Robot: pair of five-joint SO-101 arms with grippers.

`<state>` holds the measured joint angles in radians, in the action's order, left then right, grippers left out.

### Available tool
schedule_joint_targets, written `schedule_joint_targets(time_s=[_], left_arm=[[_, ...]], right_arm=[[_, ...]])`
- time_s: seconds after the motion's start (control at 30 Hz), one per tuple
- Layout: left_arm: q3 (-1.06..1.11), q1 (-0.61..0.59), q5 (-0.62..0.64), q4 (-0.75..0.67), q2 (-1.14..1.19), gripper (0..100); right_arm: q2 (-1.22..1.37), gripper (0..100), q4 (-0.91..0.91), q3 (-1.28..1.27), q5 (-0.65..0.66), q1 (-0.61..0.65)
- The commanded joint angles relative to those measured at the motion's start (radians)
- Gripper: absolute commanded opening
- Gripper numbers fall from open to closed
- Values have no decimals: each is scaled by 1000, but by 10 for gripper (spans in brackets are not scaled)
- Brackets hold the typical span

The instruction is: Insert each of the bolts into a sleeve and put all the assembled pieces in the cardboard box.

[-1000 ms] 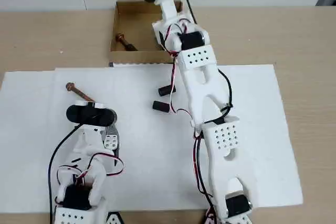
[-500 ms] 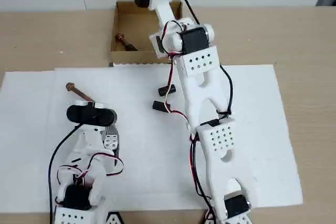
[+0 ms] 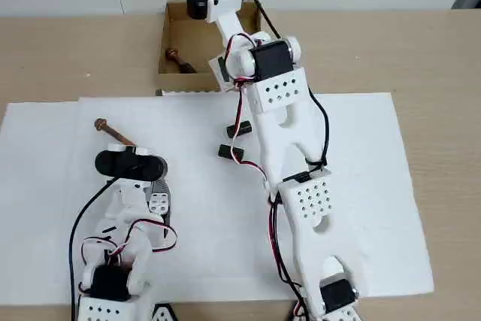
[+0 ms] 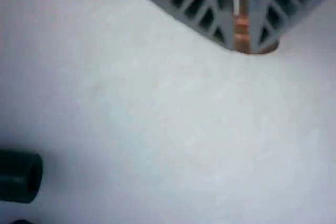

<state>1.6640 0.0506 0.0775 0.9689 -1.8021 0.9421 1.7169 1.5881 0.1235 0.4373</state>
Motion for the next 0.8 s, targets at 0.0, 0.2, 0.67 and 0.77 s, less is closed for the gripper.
schedule_joint_targets(time_s=[0.0,0.2,0.67,0.77], left_arm=[[-4,-3,-5,-18,-9,6],[-4,-3,-5,-18,-9,6],[-4,-3,-5,-18,-9,6],[-4,-3,-5,-18,-9,6]], right_arm=[[-22,125,12,8,29,2],[-137,125,7,-192,46,12],[-318,125,2,-713,221,18],[-318,125,4,-744,328,22]])
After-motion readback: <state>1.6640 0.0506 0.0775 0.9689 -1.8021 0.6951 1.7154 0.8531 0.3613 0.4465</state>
